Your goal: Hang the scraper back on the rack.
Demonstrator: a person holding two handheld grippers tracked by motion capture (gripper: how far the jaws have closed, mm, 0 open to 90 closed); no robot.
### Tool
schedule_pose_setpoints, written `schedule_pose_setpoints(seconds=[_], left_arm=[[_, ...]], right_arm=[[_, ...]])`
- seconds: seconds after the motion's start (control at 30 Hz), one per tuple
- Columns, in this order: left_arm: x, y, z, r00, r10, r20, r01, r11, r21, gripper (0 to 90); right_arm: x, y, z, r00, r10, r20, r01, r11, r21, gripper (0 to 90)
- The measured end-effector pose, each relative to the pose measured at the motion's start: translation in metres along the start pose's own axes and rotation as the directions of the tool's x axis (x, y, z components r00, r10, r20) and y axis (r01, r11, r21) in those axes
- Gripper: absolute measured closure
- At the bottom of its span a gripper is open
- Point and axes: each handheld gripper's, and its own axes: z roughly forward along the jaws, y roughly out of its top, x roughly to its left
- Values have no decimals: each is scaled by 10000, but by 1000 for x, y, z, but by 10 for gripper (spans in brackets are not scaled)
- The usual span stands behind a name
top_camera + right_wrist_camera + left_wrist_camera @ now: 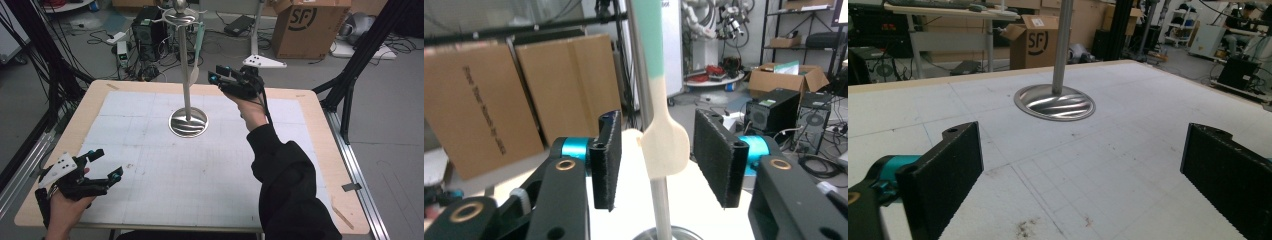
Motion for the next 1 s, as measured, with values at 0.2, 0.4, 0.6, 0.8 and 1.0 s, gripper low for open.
schedule_pose_setpoints(seconds=[0.2, 0.4, 0.6, 0.8, 1.0], left_arm=[[1, 1, 0, 10000, -66, -15, 66, 9999, -75, 41], [1, 2, 5, 9999, -39, 97, 40, 10000, -73, 41], [0, 1, 13, 9995, -26, 305, 26, 10000, -16, 41], [-1, 1, 20, 9989, -58, 460, 58, 10000, -2, 41], [-1, 0, 23, 9986, -71, 523, 68, 10000, 43, 41]], right_arm=[[3, -24, -8, 9972, -702, -259, 718, 9953, 643, 403], [1, -44, -23, 9968, -795, -65, 797, 9914, 1043, 225], [0, -63, -44, 9975, -628, 321, 581, 9895, 1323, 68], [8, -79, -60, 9932, -792, 852, 619, 9800, 1890, 0], [16, -96, -79, 9884, -1046, 1098, 847, 9814, 1725, 0]])
